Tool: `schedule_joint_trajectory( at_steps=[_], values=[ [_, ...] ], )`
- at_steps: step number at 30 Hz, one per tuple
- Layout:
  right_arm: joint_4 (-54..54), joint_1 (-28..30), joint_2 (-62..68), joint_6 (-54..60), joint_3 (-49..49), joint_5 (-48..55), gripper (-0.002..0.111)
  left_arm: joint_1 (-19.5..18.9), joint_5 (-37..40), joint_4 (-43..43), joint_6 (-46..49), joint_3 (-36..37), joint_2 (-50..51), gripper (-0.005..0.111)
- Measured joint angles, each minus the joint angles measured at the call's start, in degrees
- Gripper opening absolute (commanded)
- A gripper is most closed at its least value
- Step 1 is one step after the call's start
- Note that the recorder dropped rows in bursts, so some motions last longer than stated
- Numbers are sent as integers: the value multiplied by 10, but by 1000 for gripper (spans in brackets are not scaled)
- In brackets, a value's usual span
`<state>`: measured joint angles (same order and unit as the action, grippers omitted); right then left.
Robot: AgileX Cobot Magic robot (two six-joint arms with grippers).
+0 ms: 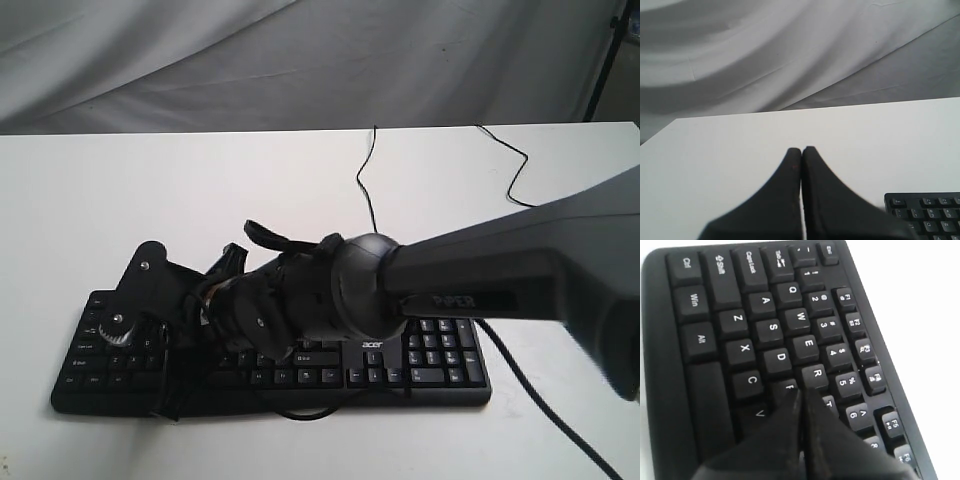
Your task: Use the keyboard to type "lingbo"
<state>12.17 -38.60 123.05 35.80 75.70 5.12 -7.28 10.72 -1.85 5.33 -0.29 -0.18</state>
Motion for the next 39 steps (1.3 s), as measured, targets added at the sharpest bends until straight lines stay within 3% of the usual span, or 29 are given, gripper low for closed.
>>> schedule_joint_trajectory(
  at_steps=[9, 39],
  values=[
    [-3, 0, -39, 1, -27, 33, 0, 0, 0, 0, 0, 0, 0, 1],
    [-2, -7, -36, 0, -54, -19, 0, 0, 0, 0, 0, 0, 0, 1]
  ],
)
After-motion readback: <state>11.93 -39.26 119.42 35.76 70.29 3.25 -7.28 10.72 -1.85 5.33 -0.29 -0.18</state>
